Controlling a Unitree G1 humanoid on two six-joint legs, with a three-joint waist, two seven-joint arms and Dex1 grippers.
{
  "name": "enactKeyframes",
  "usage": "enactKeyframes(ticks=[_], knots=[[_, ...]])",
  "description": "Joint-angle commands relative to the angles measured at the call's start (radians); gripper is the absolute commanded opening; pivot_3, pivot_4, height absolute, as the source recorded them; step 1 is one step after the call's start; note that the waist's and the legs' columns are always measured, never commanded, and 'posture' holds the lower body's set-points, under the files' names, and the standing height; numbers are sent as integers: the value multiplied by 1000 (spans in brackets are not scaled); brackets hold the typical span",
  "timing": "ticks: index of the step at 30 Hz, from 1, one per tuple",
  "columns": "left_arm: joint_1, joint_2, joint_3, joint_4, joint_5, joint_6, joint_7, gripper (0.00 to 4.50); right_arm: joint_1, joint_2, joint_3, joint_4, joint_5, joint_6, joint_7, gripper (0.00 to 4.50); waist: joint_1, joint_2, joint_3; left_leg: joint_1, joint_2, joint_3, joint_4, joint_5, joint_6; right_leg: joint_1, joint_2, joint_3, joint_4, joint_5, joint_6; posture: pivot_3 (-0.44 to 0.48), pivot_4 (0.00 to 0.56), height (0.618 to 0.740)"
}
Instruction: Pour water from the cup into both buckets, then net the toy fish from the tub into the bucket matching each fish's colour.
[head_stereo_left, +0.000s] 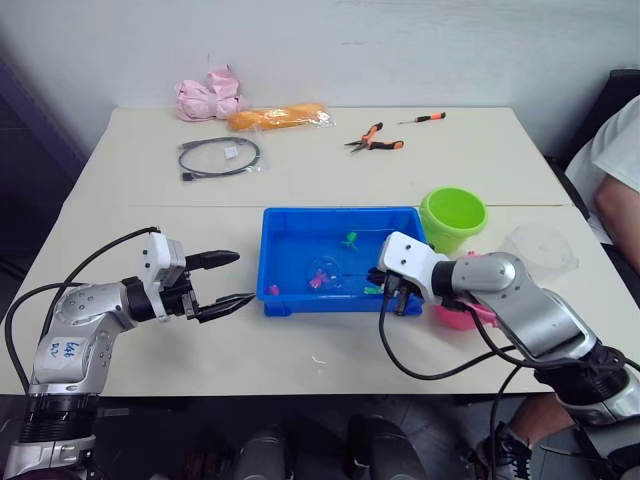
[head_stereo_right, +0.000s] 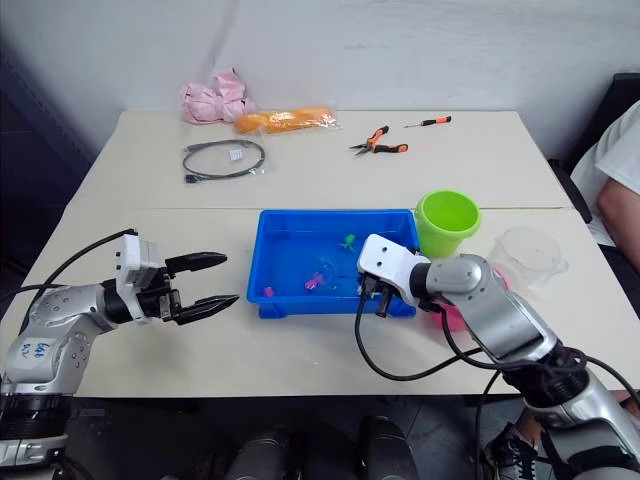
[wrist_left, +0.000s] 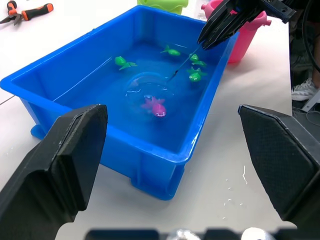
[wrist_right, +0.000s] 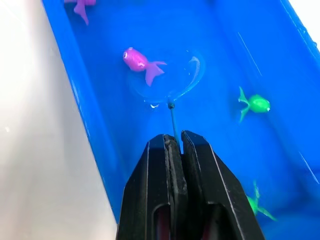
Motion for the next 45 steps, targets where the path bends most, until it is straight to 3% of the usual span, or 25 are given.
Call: enactKeyframes(ticks=[1,9,23,35,45], knots=[[4,10,10,-37,-10,3,10,4470,-33,14,-24,-10,13,34,25,0,0,0,0,0,0,0,0,0,0,0,0,0,0,0,0,0,150,740],[0,16,18,-36,-13,8,16,4470,-41,57,-58,-12,76,109,67,0,0,0,0,0,0,0,0,0,0,0,0,0,0,0,0,0,150,740],[-10,20,24,-13,-12,-4,6,4470,51,90,-255,-75,243,181,50,0,0,0,0,0,0,0,0,-1,0,0,-1,0,0,0,0,0,150,740],[-97,-47,-17,-18,-74,31,6,4470,308,-8,-576,-253,379,193,15,0,5,0,0,0,0,-1,-1,-2,0,0,-1,0,-1,0,0,0,150,740],[-173,-105,-94,17,-62,33,-36,4470,475,-9,-702,-316,411,136,-42,0,4,0,0,0,0,0,-1,-1,0,1,0,0,-1,0,0,0,150,740]])
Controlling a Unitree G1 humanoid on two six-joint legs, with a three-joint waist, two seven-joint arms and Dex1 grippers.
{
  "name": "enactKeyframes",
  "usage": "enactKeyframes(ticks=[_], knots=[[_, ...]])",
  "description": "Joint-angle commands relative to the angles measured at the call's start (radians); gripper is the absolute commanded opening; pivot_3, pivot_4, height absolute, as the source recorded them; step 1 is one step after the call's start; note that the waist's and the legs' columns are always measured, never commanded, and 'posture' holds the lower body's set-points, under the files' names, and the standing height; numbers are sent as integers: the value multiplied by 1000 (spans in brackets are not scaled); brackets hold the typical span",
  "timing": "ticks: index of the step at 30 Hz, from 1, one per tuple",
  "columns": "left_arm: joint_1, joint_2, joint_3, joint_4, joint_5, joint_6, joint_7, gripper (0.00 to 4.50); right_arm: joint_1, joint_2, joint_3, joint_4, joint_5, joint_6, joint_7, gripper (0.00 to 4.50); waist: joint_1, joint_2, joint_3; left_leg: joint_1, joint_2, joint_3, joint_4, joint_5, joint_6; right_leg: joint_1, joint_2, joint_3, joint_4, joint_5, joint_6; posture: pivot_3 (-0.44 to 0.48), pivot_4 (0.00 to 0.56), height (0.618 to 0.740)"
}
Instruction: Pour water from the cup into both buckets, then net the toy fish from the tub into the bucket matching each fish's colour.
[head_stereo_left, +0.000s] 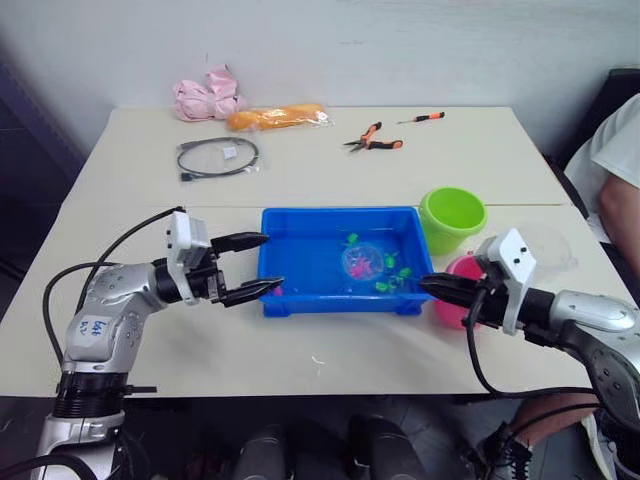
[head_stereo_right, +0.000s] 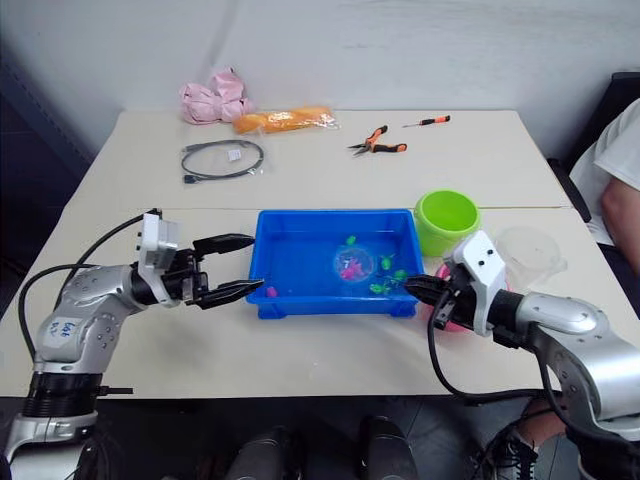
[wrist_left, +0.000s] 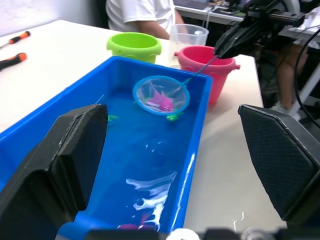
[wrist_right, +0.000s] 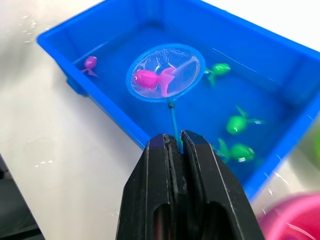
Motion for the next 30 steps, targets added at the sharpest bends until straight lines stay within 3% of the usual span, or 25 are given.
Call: enactKeyframes(ticks=[1,10,18,22,26,30], knots=[[-36,-16,-16,15,-8,-9,-18,4470,32,-2,-75,-58,34,-30,-20,0,1,0,0,0,0,0,0,0,0,0,0,0,0,0,0,0,150,740],[-108,-67,-67,79,6,-22,-51,4470,141,-6,-249,-144,123,-30,-60,0,7,0,0,0,0,-1,0,0,1,1,0,0,-1,0,1,0,150,740],[-149,-102,-95,110,0,-12,-78,4470,336,-8,-610,-264,311,1,-66,0,25,0,0,0,0,-1,0,0,1,2,1,0,-6,0,1,0,150,740],[-178,-141,-124,139,7,-14,-93,4470,506,44,-793,-300,289,-54,-71,0,33,0,0,1,-1,-1,0,0,2,4,1,0,-8,2,3,0,150,740],[-198,-156,-132,164,14,-24,-106,4470,638,101,-822,-297,199,-173,-47,0,27,0,0,1,-1,-1,0,-1,4,4,1,1,-10,3,5,0,150,740],[-217,-166,-137,184,22,-29,-113,4470,714,204,-742,-241,-14,-406,-73,0,22,0,0,2,-1,0,0,-1,3,4,2,2,-10,3,5,0,150,740]])
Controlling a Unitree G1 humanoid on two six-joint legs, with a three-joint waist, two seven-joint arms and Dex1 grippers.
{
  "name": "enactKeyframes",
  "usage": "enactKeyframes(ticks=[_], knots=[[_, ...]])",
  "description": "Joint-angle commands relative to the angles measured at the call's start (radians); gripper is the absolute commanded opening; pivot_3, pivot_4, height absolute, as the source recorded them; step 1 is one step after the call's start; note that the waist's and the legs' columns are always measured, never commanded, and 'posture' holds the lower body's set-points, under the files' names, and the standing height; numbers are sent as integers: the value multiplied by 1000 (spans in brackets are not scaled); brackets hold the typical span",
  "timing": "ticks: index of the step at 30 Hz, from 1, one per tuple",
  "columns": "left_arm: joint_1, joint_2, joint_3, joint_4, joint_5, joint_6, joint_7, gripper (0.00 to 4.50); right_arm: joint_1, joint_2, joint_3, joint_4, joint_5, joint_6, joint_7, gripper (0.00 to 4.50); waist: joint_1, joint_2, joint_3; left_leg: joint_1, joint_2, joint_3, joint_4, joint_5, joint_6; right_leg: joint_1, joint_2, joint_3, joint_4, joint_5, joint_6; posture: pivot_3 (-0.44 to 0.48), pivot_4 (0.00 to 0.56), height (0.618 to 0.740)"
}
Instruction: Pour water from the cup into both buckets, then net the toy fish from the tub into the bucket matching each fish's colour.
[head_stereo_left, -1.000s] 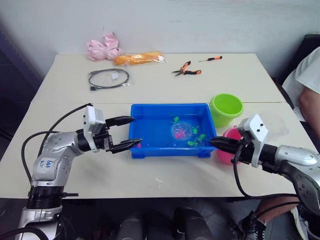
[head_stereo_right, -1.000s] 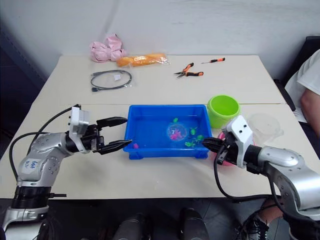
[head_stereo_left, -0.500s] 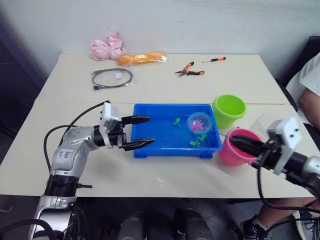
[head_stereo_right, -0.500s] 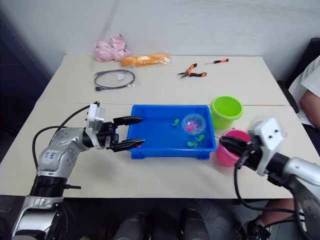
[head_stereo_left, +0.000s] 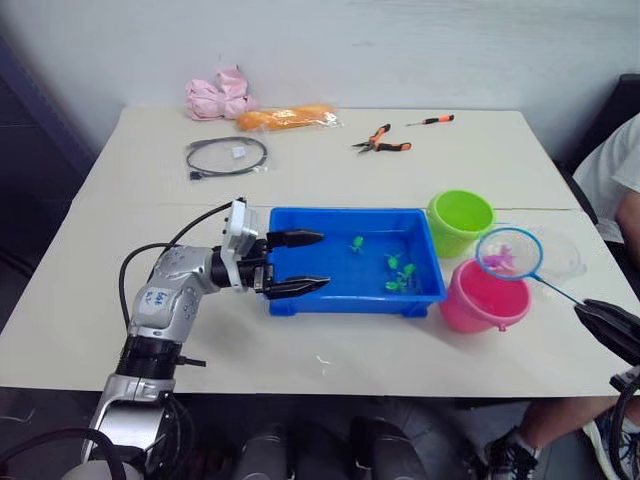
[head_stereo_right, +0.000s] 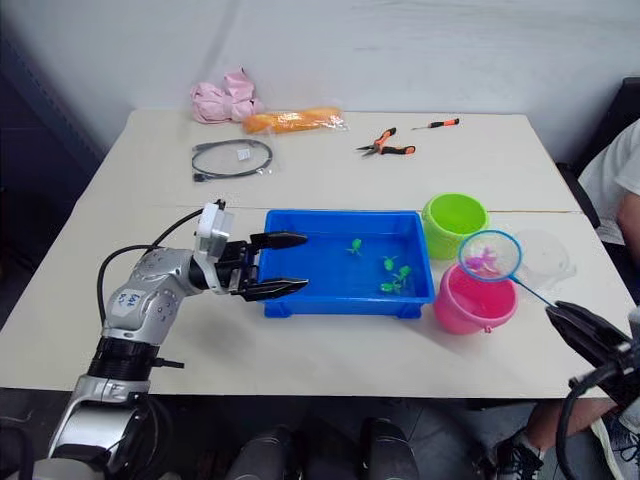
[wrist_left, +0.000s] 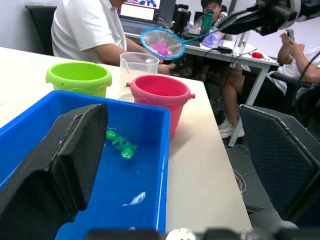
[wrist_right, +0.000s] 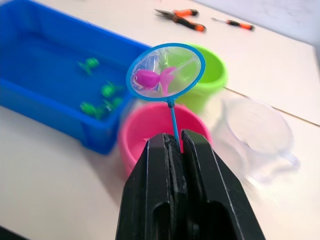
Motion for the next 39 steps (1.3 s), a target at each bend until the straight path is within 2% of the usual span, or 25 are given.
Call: enactKeyframes(ticks=[1,6,8,15,21,26,35,39], knots=[[-20,-6,-1,1,5,-18,-13,4470,23,69,57,43,-176,-200,-40,0,-1,0,0,1,0,1,0,0,0,0,0,0,0,0,0,0,150,740],[-13,-14,-9,-19,6,-8,-10,4470,99,134,230,86,-477,-480,-82,0,0,1,0,1,0,1,0,0,-1,-1,0,1,1,0,0,0,150,740],[-15,-20,-9,-30,4,0,-1,4470,112,141,285,131,-638,-609,-147,0,0,1,0,1,0,1,0,0,-1,-1,0,1,1,0,0,0,150,740],[-10,-25,-13,-51,0,14,11,4470,98,186,348,205,-915,-823,-334,0,-1,1,0,1,0,2,0,1,-2,-1,0,2,1,0,0,0,150,740],[-12,-35,-16,-57,0,25,23,4470,124,134,380,222,-1200,-974,-422,0,-1,1,-1,2,0,2,0,1,-3,-1,0,2,2,-1,0,0,150,740],[-2,-46,-18,-69,0,25,29,4470,121,123,395,269,-1326,-1003,-492,0,0,1,-1,2,0,2,0,1,-3,-1,1,2,2,-1,0,0,150,740],[8,-50,4,-85,-21,35,34,4470,123,87,400,296,-1352,-1047,-527,0,-1,1,-1,2,0,2,0,1,-3,-1,1,3,2,-1,-1,0,150,740],[13,-42,8,-88,-22,34,33,4470,148,105,431,279,-1367,-1073,-538,0,-2,1,-1,2,0,2,0,1,-3,-1,1,3,2,-1,-1,0,150,740]])
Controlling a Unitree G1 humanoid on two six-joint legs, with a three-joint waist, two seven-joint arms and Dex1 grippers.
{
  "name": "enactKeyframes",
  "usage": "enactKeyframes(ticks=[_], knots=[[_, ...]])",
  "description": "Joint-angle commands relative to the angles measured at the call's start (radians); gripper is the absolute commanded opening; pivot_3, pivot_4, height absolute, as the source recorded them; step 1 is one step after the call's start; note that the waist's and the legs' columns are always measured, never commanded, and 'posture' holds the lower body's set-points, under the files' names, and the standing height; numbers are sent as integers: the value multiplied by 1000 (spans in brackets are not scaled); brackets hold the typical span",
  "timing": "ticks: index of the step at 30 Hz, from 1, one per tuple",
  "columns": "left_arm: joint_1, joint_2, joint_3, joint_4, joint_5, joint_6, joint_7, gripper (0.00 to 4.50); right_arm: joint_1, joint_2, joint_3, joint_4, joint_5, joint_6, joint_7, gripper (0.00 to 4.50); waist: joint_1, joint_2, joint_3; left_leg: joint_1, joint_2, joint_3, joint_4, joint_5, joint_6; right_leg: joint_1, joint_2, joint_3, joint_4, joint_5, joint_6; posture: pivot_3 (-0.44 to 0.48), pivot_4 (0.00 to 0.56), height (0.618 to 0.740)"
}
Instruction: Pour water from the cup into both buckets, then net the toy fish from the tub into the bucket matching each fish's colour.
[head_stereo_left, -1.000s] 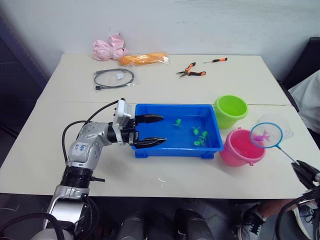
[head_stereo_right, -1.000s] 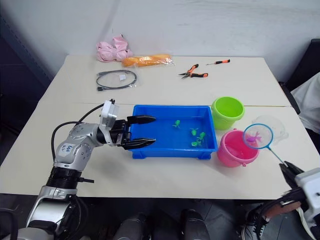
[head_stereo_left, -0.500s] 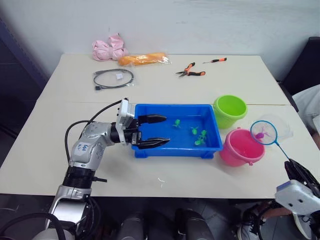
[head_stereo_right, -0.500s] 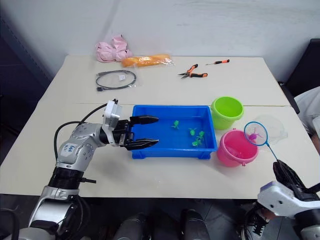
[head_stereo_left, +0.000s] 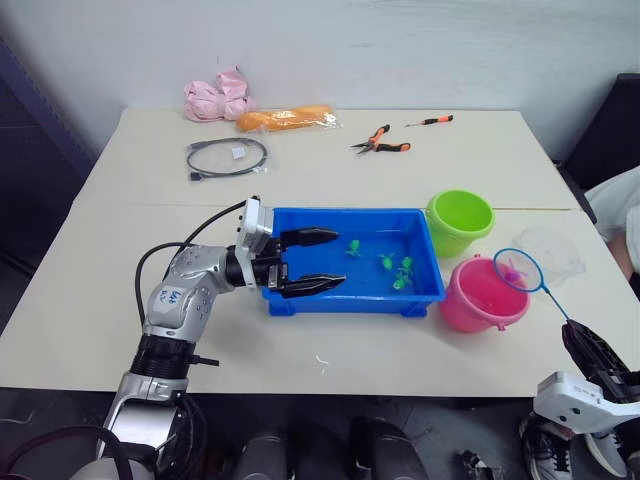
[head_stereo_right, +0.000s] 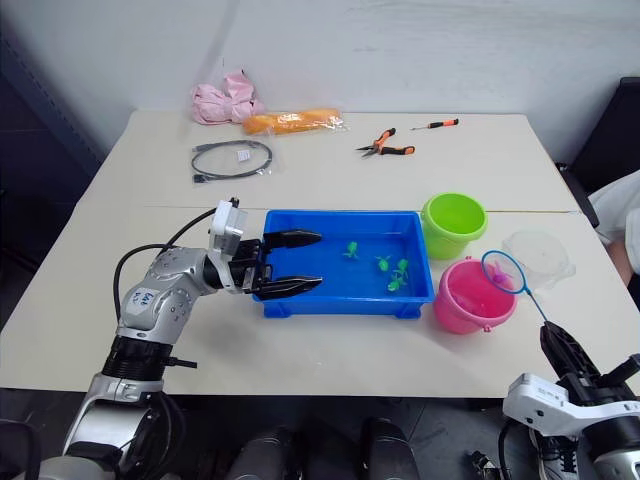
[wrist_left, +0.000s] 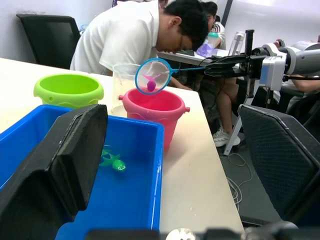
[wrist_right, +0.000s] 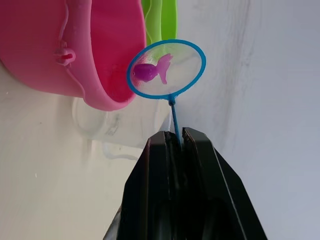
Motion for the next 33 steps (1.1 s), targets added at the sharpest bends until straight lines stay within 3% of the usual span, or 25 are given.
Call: enactKeyframes(ticks=[1,10,15,20,22,26,30,33], knots=[[8,15,23,-44,-20,1,-1,4470,22,12,-5,-22,-7,-17,-30,0,0,0,0,0,0,0,0,0,0,0,0,0,0,0,0,0,150,740],[21,22,29,-57,-26,0,4,4470,28,11,-53,-19,89,-4,-36,0,0,0,0,0,0,0,0,0,0,0,0,0,1,-1,0,0,150,740],[25,99,75,-26,-12,-33,-40,4470,-14,-16,-52,-110,491,42,95,0,-9,0,0,1,1,0,0,0,0,0,0,1,2,-1,-1,0,150,740],[37,196,121,-12,-8,-50,-74,4470,-86,-149,-5,-244,941,310,287,0,-23,1,0,3,1,-1,0,0,0,1,-1,0,3,-1,-2,0,150,740],[22,233,151,30,6,-86,-76,4470,-163,-255,31,-275,1134,475,343,0,-23,0,0,2,1,-2,1,0,0,1,-1,0,4,-1,-2,0,150,740],[85,313,207,39,37,-164,-83,4470,-370,-420,152,-292,1286,737,336,0,-24,0,0,2,1,-2,1,0,2,0,-3,-1,5,-2,-3,0,150,740],[183,390,277,17,46,-196,-80,4470,-595,-488,323,-303,1398,989,264,0,-23,0,1,1,1,-3,0,0,1,-2,-4,-3,5,-3,-5,0,150,740],[244,416,318,-15,37,-182,-46,4470,-687,-501,414,-328,1404,1081,251,0,-13,-1,1,-1,1,-5,0,-1,1,-2,-5,-4,5,-3,-6,0,150,740]])
